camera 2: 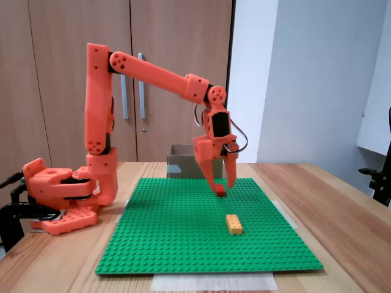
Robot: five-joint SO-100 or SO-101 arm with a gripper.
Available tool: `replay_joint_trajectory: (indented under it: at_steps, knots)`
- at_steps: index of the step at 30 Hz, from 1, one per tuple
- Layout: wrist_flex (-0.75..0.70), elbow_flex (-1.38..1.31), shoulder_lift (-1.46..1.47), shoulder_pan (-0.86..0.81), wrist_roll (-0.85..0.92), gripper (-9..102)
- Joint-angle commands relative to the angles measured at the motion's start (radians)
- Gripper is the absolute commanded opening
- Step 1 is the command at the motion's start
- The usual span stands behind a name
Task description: Pick the red lego block and put it in the box.
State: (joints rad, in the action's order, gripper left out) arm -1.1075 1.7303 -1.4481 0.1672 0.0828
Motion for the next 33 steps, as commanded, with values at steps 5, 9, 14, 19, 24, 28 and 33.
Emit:
replay_joint_trajectory:
  at_steps: [5, 9, 14, 19, 24, 28, 33]
  knots:
    - [-0.008, -0.087, 0.038, 0.023, -0.008, 17]
    - [-0.008, -0.087, 0.038, 0.028, -0.012, 17]
    - [-0.012, -0.091, 0.04, 0.021, -0.028, 17]
    - [-0.021, -0.104, 0.054, 0.02, -0.031, 17]
    - [-0.035, -0.112, 0.069, 0.025, -0.025, 17]
    - [-0.038, -0.112, 0.071, 0.026, -0.017, 17]
    - [-0.038, -0.117, 0.08, 0.028, -0.035, 17]
